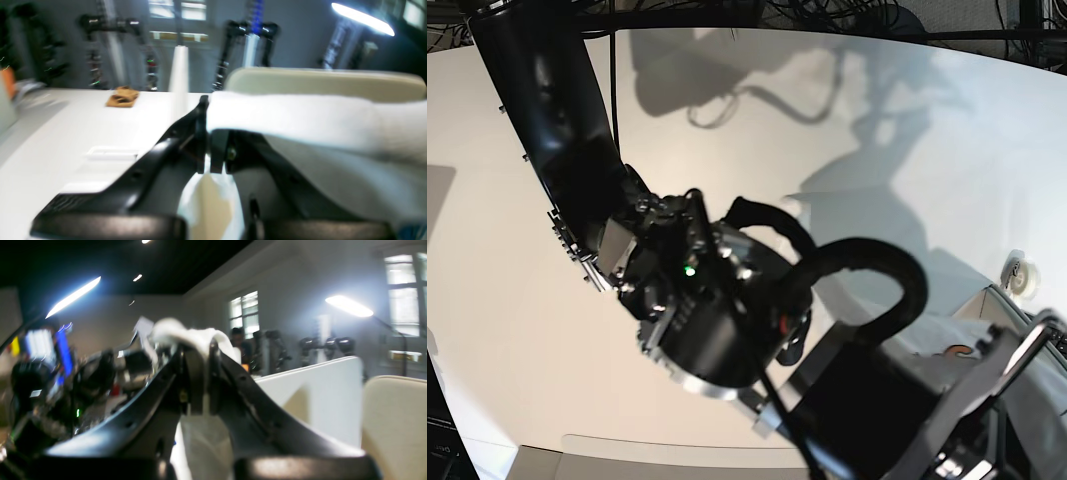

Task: Layout the t-shirt on the table in an organized manner, then fold the t-shirt properly
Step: 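Swing the held t-shirt with both grippers to flip it over, then lay the t-shirt down on the table with both grippers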

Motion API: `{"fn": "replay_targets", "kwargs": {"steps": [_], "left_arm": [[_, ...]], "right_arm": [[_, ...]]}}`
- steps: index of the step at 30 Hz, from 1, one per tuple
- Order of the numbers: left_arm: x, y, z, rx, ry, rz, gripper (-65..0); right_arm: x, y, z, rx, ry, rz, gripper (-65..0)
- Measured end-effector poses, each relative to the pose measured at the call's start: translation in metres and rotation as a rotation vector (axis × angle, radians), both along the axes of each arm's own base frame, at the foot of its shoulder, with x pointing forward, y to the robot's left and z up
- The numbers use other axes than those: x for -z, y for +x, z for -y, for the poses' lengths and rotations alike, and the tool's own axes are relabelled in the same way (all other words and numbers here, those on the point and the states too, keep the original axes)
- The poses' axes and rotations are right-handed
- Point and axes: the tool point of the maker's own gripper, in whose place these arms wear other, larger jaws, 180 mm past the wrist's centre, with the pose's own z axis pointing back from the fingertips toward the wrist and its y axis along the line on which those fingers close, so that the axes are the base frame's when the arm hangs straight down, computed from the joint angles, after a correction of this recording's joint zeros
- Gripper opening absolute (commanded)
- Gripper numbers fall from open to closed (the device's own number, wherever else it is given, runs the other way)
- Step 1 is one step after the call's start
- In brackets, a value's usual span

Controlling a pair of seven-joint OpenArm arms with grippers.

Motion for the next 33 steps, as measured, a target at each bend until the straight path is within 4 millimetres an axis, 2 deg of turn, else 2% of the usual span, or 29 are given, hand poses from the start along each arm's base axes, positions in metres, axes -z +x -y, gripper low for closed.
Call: {"fn": "replay_targets", "kwargs": {"steps": [4, 6, 8, 12, 15, 19, 23, 26, 28, 31, 33], "left_arm": [[-0.005, -0.004, 0.000, 0.009, -0.013, 0.017, -65.0], [-0.005, -0.006, 0.002, 0.017, -0.004, 0.011, -65.0], [-0.006, -0.011, -0.006, -0.006, 0.002, 0.012, -65.0], [-0.009, -0.021, -0.020, -0.051, 0.005, 0.012, -65.0], [-0.009, -0.019, -0.016, -0.039, 0.009, 0.013, -65.0], [-0.010, -0.022, -0.019, -0.049, 0.012, 0.012, -65.0], [-0.029, -0.032, -0.022, -0.053, 0.000, 0.076, -65.0], [-0.035, -0.035, -0.022, -0.054, 0.000, 0.101, -65.0], [-0.034, -0.029, -0.016, -0.034, -0.010, 0.103, -65.0], [-0.029, -0.007, 0.009, 0.046, -0.047, 0.110, -65.0], [-0.024, 0.014, 0.039, 0.127, -0.076, 0.125, -65.0]], "right_arm": [[0.008, -0.004, -0.008, -0.008, -0.024, 0.009, -65.0], [0.005, -0.018, -0.013, -0.078, 0.020, 0.022, -65.0], [0.007, -0.034, -0.023, -0.164, 0.028, 0.015, -65.0], [0.018, -0.049, -0.037, -0.224, 0.003, 0.015, -65.0], [0.028, -0.054, -0.044, -0.238, -0.026, 0.012, -65.0], [0.029, -0.055, -0.043, -0.241, -0.024, 0.010, -65.0], [0.029, -0.056, -0.041, -0.246, -0.013, 0.005, -65.0], [0.035, -0.044, -0.036, -0.219, 0.009, -0.032, -65.0], [0.040, -0.025, -0.024, -0.157, 0.050, -0.068, -65.0], [0.051, 0.006, -0.001, -0.046, 0.116, -0.133, -65.0], [0.065, 0.028, 0.021, 0.040, 0.125, -0.151, -65.0]]}}
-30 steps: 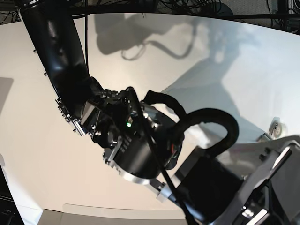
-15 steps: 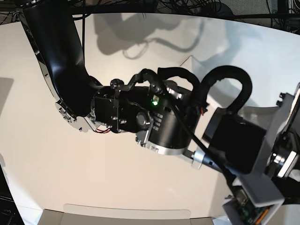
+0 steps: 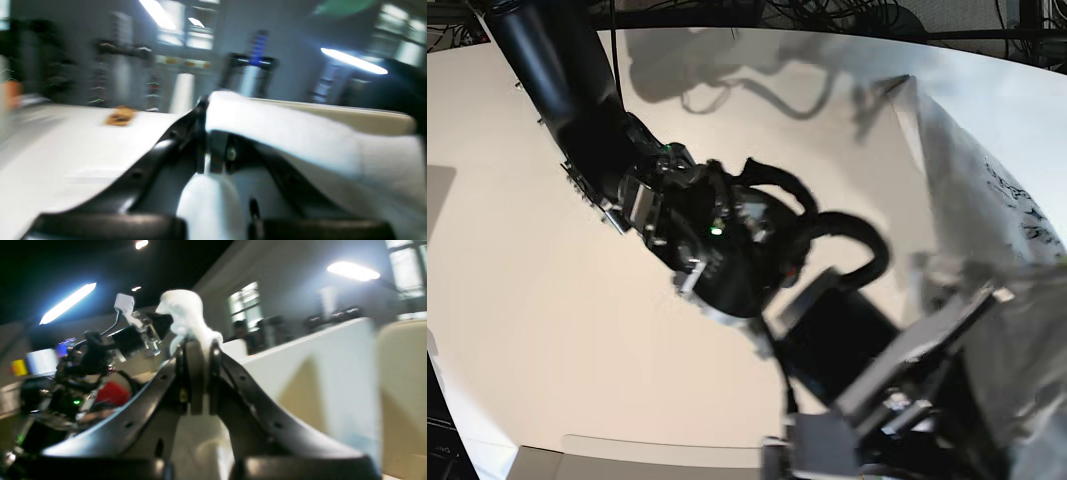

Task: Layout the t-shirt on the table in an organized manner, then fold the t-shirt properly
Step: 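Lay the t-shirt down on the table with both grippers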

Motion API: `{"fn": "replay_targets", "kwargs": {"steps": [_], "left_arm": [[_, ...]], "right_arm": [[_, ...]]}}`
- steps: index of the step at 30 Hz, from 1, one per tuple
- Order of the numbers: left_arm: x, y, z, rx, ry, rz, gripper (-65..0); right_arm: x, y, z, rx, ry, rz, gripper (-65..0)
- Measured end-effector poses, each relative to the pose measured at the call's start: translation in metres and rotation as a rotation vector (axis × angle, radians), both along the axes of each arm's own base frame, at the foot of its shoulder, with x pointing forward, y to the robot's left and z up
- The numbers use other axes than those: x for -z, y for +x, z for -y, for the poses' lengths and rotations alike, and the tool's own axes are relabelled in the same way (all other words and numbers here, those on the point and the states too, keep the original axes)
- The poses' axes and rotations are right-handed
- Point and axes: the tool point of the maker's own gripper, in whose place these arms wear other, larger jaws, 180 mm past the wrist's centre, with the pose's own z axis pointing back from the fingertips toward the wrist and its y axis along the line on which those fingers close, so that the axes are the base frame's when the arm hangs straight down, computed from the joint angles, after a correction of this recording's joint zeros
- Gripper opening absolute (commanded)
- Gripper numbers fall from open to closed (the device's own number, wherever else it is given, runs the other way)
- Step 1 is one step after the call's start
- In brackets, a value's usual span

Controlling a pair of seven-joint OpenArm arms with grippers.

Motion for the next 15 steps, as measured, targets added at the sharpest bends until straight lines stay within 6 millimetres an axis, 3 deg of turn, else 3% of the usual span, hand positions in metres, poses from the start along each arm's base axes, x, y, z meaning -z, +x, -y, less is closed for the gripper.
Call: {"fn": "replay_targets", "kwargs": {"steps": [3, 5, 6, 8, 10, 12, 13, 14, 15], "left_arm": [[0.005, 0.023, 0.047, 0.122, -0.029, 0.026, -65.0], [0.019, 0.041, 0.087, 0.221, -0.087, 0.060, -65.0], [0.042, 0.053, 0.115, 0.294, -0.126, 0.041, -65.0], [0.105, 0.079, 0.160, 0.381, -0.220, -0.066, -65.0], [0.181, 0.099, 0.202, 0.438, -0.326, -0.216, -65.0], [0.261, 0.105, 0.244, 0.462, -0.421, -0.390, -65.0], [0.611, -0.116, 0.270, 0.306, -0.652, -1.170, -65.0], [0.300, 0.100, 0.295, 0.529, -0.482, -0.458, -65.0], [0.307, 0.098, 0.321, 0.550, -0.467, -0.439, -65.0]], "right_arm": [[0.054, 0.047, 0.058, 0.184, -0.031, -0.127, -65.0], [0.103, 0.074, 0.101, 0.301, -0.066, -0.253, -65.0], [0.121, 0.078, 0.121, 0.349, -0.060, -0.303, -65.0], [0.146, 0.079, 0.153, 0.419, -0.040, -0.363, -65.0], [0.176, 0.080, 0.182, 0.497, -0.048, -0.438, -65.0], [0.216, 0.077, 0.205, 0.560, -0.083, -0.537, -65.0], [0.235, 0.072, 0.214, 0.574, -0.110, -0.581, -65.0], [0.254, 0.065, 0.223, 0.585, -0.146, -0.620, -65.0], [0.269, 0.058, 0.232, 0.609, -0.161, -0.655, -65.0]]}}
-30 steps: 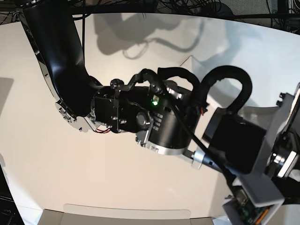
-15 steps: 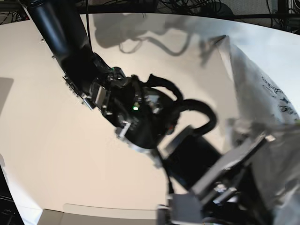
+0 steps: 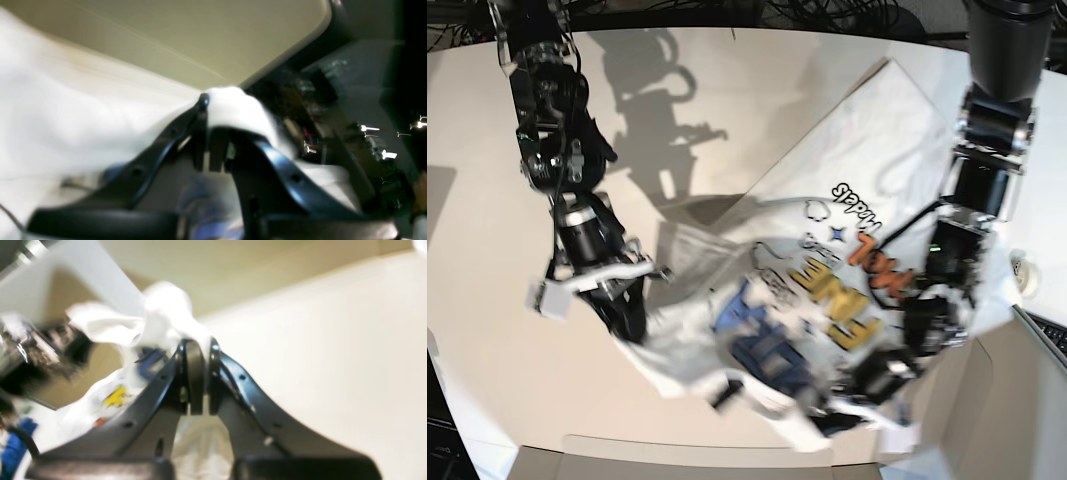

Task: Layout the t-shirt on the table in an organized manner, then fold the t-shirt properly
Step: 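Lay the t-shirt down on the table with both grippers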

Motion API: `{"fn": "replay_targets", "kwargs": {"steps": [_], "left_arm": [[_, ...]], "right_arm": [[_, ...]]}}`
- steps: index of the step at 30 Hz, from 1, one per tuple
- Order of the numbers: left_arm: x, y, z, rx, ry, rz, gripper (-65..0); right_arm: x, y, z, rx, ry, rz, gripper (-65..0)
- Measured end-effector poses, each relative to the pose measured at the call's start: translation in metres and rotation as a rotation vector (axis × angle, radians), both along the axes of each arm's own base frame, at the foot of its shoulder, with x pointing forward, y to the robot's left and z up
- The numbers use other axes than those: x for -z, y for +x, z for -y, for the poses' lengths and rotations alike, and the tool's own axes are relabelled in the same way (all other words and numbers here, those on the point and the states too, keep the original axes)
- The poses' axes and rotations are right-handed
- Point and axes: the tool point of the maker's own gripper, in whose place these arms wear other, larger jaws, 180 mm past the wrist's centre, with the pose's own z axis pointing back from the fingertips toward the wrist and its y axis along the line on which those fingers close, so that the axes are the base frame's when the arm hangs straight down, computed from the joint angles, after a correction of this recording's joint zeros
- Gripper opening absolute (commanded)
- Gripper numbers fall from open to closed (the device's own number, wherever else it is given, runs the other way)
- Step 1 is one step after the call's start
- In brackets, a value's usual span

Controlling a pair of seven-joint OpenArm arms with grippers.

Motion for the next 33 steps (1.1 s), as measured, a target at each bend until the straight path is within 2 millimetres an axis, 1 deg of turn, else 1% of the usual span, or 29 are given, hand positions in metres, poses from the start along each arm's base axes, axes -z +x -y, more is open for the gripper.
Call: {"fn": "replay_targets", "kwargs": {"steps": [1, 2, 4, 6, 7, 8, 9, 11, 12, 13, 15, 16, 18, 19, 20, 22, 23, 25, 26, 29, 31, 33], "left_arm": [[0.007, -0.002, 0.022, 0.018, -0.017, 0.002, -65.0], [0.016, -0.002, 0.040, 0.021, -0.004, 0.001, -65.0], [0.053, -0.011, 0.077, 0.057, 0.070, -0.068, -65.0], [0.083, -0.025, 0.097, 0.085, 0.103, -0.106, -65.0], [0.095, -0.030, 0.101, 0.093, 0.133, -0.115, -65.0], [0.103, -0.034, 0.103, 0.100, 0.149, -0.117, -65.0], [0.103, -0.035, 0.105, 0.110, 0.157, -0.106, -65.0], [0.097, -0.030, 0.107, 0.096, 0.166, -0.081, -65.0], [0.091, -0.027, 0.112, 0.091, 0.150, -0.071, -65.0], [0.091, -0.027, 0.119, 0.097, 0.152, -0.070, -65.0], [0.094, -0.031, 0.132, 0.118, 0.150, -0.076, -65.0], [0.100, -0.035, 0.137, 0.128, 0.150, -0.089, -65.0], [0.111, -0.039, 0.139, 0.139, 0.164, -0.114, -65.0], [0.112, -0.039, 0.137, 0.134, 0.170, -0.118, -65.0], [0.113, -0.037, 0.134, 0.126, 0.174, -0.120, -65.0], [0.106, -0.033, 0.135, 0.111, 0.159, -0.106, -65.0], [0.103, -0.034, 0.140, 0.122, 0.151, -0.103, -65.0], [0.097, -0.038, 0.153, 0.137, 0.128, -0.100, -65.0], [0.096, -0.042, 0.163, 0.157, 0.127, -0.097, -65.0], [0.098, -0.063, 0.195, 0.247, 0.156, -0.080, -65.0], [0.100, -0.069, 0.203, 0.270, 0.173, -0.075, -65.0], [0.099, -0.070, 0.207, 0.271, 0.173, -0.077, -65.0]], "right_arm": [[0.012, -0.005, 0.009, 0.022, -0.009, -0.034, -65.0], [0.022, -0.009, 0.020, 0.042, -0.023, -0.062, -65.0], [0.037, -0.017, 0.042, 0.101, -0.043, -0.096, -65.0], [0.050, -0.026, 0.054, 0.134, -0.047, -0.136, -65.0], [0.057, -0.031, 0.058, 0.144, -0.049, -0.158, -65.0], [0.065, -0.037, 0.060, 0.149, -0.051, -0.178, -65.0], [0.071, -0.041, 0.063, 0.155, -0.052, -0.197, -65.0], [0.081, -0.049, 0.067, 0.164, -0.047, -0.233, -65.0], [0.084, -0.053, 0.071, 0.173, -0.051, -0.239, -65.0], [0.086, -0.055, 0.076, 0.188, -0.056, -0.243, -65.0], [0.096, -0.065, 0.083, 0.207, -0.064, -0.275, -65.0], [0.102, -0.070, 0.083, 0.208, -0.064, -0.296, -65.0], [0.113, -0.079, 0.077, 0.195, -0.057, -0.336, -65.0], [0.117, -0.083, 0.070, 0.178, -0.043, -0.349, -65.0], [0.121, -0.086, 0.064, 0.173, -0.028, -0.362, -65.0], [0.132, -0.096, 0.048, 0.129, 0.016, -0.408, -65.0], [0.138, -0.103, 0.044, 0.116, 0.029, -0.430, -65.0], [0.147, -0.112, 0.043, 0.120, 0.050, -0.473, -65.0], [0.150, -0.116, 0.044, 0.123, 0.061, -0.491, -65.0], [0.154, -0.123, 0.035, 0.100, 0.157, -0.530, -65.0], [0.158, -0.131, 0.027, 0.079, 0.240, -0.569, -65.0], [0.160, -0.136, 0.021, 0.065, 0.307, -0.604, -65.0]]}}
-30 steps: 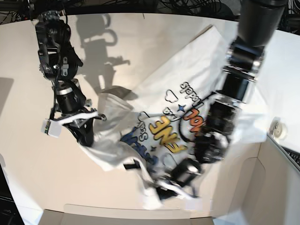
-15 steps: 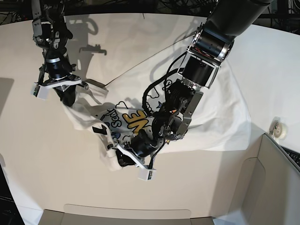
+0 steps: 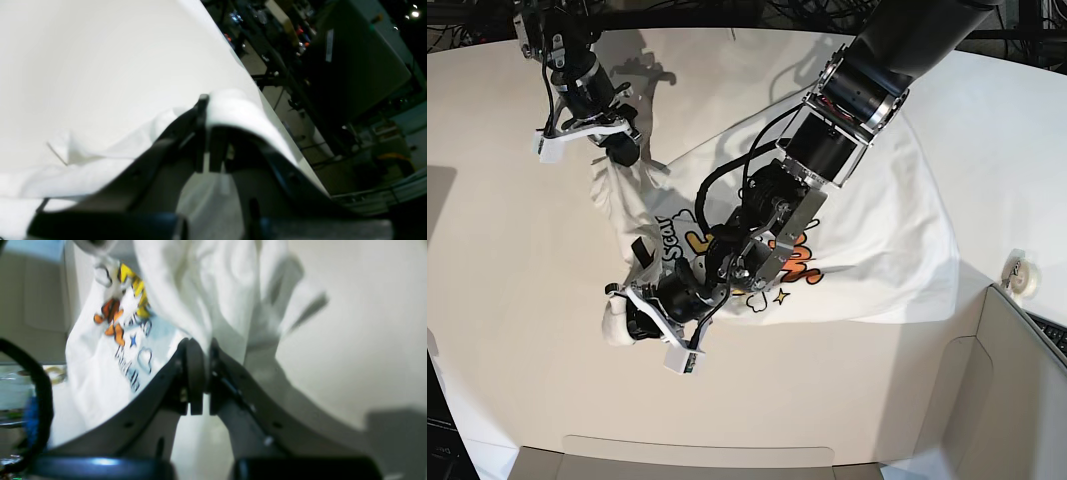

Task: Layout the t-shirt on the table in an organized manner, then fold the t-shirt properly
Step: 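Lay the t-shirt down on the table with both grippers, then drag the t-shirt across the table with both grippers and release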

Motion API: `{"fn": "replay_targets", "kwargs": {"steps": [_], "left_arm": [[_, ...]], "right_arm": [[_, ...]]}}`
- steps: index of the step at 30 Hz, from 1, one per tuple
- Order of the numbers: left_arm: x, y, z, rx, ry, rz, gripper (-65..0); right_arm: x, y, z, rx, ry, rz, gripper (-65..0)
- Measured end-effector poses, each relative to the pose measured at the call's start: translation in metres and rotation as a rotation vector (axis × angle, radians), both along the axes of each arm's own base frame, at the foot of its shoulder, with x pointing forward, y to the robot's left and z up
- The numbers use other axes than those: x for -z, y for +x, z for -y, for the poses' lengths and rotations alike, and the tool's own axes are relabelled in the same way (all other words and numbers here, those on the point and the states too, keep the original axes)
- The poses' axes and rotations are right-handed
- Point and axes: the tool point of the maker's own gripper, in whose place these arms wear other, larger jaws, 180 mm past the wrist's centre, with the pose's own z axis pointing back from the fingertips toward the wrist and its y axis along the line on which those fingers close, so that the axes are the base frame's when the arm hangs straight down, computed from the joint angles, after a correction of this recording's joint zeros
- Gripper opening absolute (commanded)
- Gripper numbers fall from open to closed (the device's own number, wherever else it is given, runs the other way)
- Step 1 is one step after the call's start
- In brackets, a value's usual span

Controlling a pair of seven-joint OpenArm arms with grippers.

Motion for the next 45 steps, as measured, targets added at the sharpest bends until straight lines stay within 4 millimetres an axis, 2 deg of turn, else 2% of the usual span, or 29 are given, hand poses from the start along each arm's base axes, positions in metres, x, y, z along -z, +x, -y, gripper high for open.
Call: {"fn": "replay_targets", "kwargs": {"steps": [3, 7, 10, 12, 14, 17, 20, 22, 25, 26, 28, 32, 37, 40, 45], "left_arm": [[0.001, -0.001, 0.004, 0.010, -0.002, -0.003, -65.0], [0.004, 0.002, 0.001, -0.001, 0.004, -0.010, -65.0], [-0.009, 0.012, -0.003, -0.010, -0.001, 0.005, -65.0], [-0.024, 0.023, -0.012, -0.043, -0.026, 0.037, -65.0], [-0.028, 0.029, -0.020, -0.057, -0.020, 0.051, -65.0], [-0.013, 0.030, -0.032, -0.072, 0.014, 0.030, -65.0], [-0.005, 0.026, -0.029, -0.059, 0.022, 0.010, -65.0], [-0.009, 0.025, -0.026, -0.050, 0.020, 0.016, -65.0], [-0.016, 0.025, -0.022, -0.049, 0.005, 0.028, -65.0], [-0.017, 0.024, -0.019, -0.047, -0.003, 0.028, -65.0], [-0.019, 0.021, -0.011, -0.036, -0.014, 0.021, -65.0], [-0.015, 0.005, 0.010, 0.032, 0.029, 0.047, -65.0], [-0.006, -0.020, 0.038, 0.138, 0.105, 0.079, -65.0], [-0.009, -0.029, 0.051, 0.177, 0.123, 0.124, -65.0], [0.006, -0.052, 0.072, 0.259, 0.190, 0.184, -65.0]], "right_arm": [[-0.007, 0.006, -0.006, -0.003, 0.068, 0.005, -65.0], [-0.031, 0.031, -0.029, -0.121, 0.148, 0.028, -65.0], [-0.069, 0.047, -0.072, -0.311, 0.273, 0.058, -65.0], [-0.095, 0.052, -0.102, -0.439, 0.321, 0.099, -65.0], [-0.114, 0.052, -0.130, -0.556, 0.323, 0.141, -65.0], [-0.112, 0.038, -0.148, -0.661, 0.304, 0.103, -65.0], [-0.104, 0.034, -0.143, -0.668, 0.283, 0.077, -65.0], [-0.091, 0.019, -0.144, -0.691, 0.293, 0.014, -65.0], [-0.064, -0.016, -0.147, -0.733, 0.321, -0.121, -65.0], [-0.058, -0.023, -0.144, -0.740, 0.315, -0.148, -65.0], [-0.050, -0.023, -0.129, -0.723, 0.275, -0.165, -65.0], [-0.039, -0.005, -0.066, -0.542, 0.197, -0.175, -65.0], [-0.038, 0.004, -0.004, -0.377, 0.127, -0.170, -65.0], [-0.029, -0.006, 0.013, -0.324, 0.122, -0.208, -65.0], [-0.011, -0.032, 0.019, -0.295, 0.135, -0.286, -65.0]]}}
